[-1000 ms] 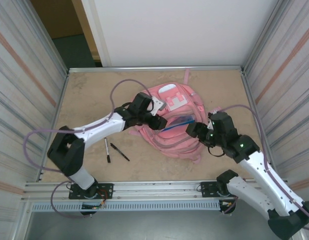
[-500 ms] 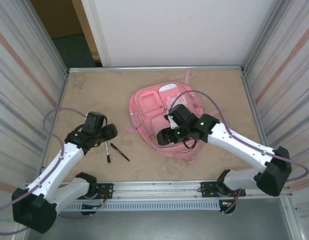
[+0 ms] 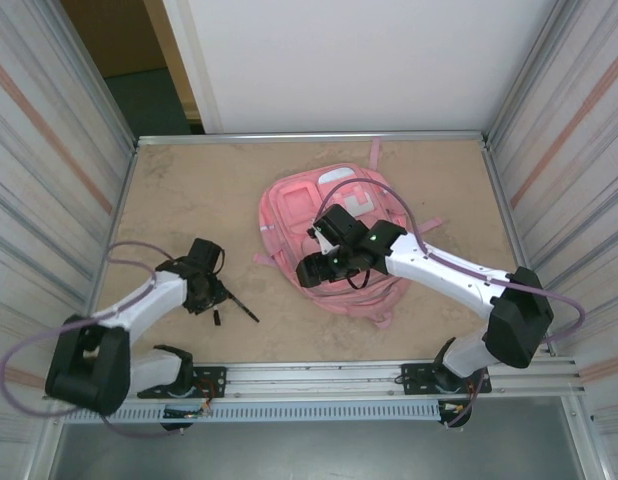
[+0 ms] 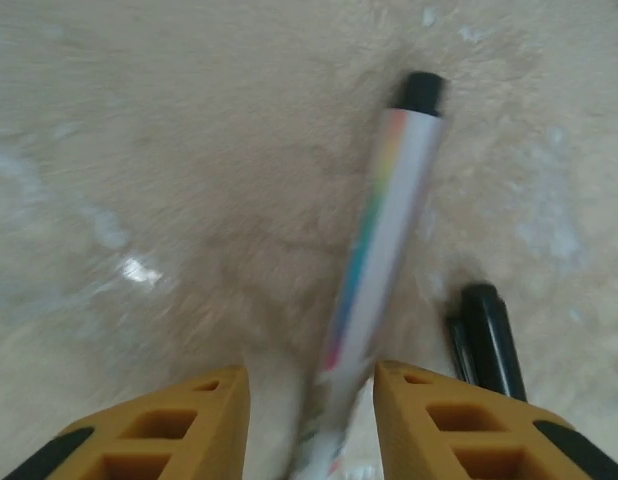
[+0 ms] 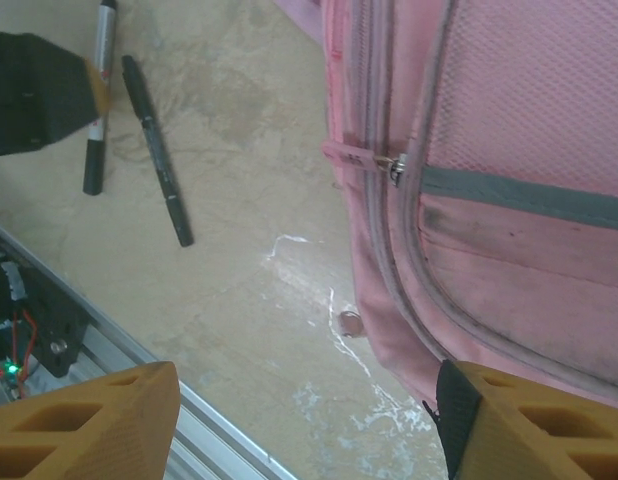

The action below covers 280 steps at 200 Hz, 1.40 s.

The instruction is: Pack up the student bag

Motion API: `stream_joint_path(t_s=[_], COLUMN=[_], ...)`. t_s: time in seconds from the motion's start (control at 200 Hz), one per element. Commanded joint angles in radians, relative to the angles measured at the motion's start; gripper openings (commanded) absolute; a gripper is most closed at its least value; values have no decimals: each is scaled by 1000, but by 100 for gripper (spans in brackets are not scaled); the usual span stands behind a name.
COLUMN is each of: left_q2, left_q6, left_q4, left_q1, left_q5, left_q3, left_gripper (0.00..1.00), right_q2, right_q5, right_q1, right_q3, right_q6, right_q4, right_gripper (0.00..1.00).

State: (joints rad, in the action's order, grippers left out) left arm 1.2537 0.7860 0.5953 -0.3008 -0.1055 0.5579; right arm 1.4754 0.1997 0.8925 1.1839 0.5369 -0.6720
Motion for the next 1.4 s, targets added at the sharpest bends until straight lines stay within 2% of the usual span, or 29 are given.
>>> stream_joint_path(t_s=[0.0, 0.115, 0.296, 0.531, 0.641, 0.702, 0.792, 0.907, 0.967, 1.042, 1.082, 1.258, 1.283, 1.348, 1.398], left_q2=[120, 147, -5, -241, -330, -364, -382, -376, -378, -379, -377, -388, -388, -391, -397], left_q6=[-27, -21, 6, -18, -19, 19, 87, 117, 131, 146, 151, 211, 215, 216, 216], left_q4=[-112, -63, -29, 116, 122, 75, 22, 0, -32, -84, -108, -204, -212, -212, -212], left_q1=[11, 12, 11, 12, 12, 12, 12, 12, 12, 11, 12, 11, 10, 10, 11], left_q5=[49, 34, 6, 36, 135, 238, 371, 456, 493, 548, 568, 633, 644, 660, 668], left_q3=[42, 71, 29, 105, 132, 117, 115, 141, 134, 116, 105, 24, 16, 5, -2], left_gripper=[36, 27, 6, 6, 6, 6, 6, 6, 6, 6, 6, 5, 5, 8, 13], right_q2=[16, 14, 24, 95, 136, 155, 188, 245, 283, 335, 362, 426, 428, 431, 434], right_q5=[53, 57, 78, 175, 288, 345, 325, 295, 305, 361, 388, 420, 422, 413, 426], right_q1=[13, 19, 19, 20, 27, 46, 85, 117, 123, 122, 124, 123, 123, 123, 119], right_q3=[42, 43, 32, 45, 47, 43, 61, 80, 94, 113, 135, 202, 203, 201, 200], right_q6=[-13, -5, 15, 46, 85, 73, 62, 96, 129, 143, 137, 131, 137, 150, 154], right_q4=[29, 17, 40, 118, 235, 331, 399, 461, 486, 512, 505, 463, 468, 473, 478], right_gripper=[68, 68, 68, 71, 72, 74, 73, 71, 68, 54, 50, 46, 41, 20, 13])
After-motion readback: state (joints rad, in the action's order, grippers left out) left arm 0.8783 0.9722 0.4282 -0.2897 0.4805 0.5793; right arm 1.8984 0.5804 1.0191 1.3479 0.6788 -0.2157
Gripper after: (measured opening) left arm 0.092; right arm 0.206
